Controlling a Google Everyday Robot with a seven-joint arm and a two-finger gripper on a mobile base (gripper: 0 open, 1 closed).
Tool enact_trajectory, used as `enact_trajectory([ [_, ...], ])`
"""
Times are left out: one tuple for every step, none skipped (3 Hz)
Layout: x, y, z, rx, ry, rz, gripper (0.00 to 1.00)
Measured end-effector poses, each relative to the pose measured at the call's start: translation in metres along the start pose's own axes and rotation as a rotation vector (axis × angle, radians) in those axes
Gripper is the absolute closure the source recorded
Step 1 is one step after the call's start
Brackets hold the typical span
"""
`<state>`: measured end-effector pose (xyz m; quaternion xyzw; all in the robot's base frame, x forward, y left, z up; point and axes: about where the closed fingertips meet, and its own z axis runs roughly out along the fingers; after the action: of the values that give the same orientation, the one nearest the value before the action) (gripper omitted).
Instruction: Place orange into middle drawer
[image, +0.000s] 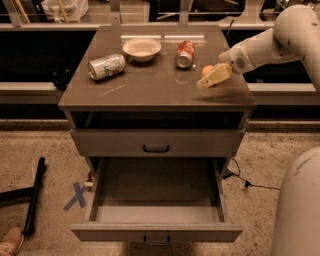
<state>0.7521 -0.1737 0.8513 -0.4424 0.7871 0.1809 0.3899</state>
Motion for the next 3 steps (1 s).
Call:
enact_trajectory([
  [0.002, -0.001, 0.01, -0.016, -0.003, 0.008, 0.34],
  [-0.001, 0.001, 0.011, -0.021, -0.012, 0.0, 0.57],
  [-0.012, 0.011, -0.005, -0.017, -0.048, -0.042, 0.8],
])
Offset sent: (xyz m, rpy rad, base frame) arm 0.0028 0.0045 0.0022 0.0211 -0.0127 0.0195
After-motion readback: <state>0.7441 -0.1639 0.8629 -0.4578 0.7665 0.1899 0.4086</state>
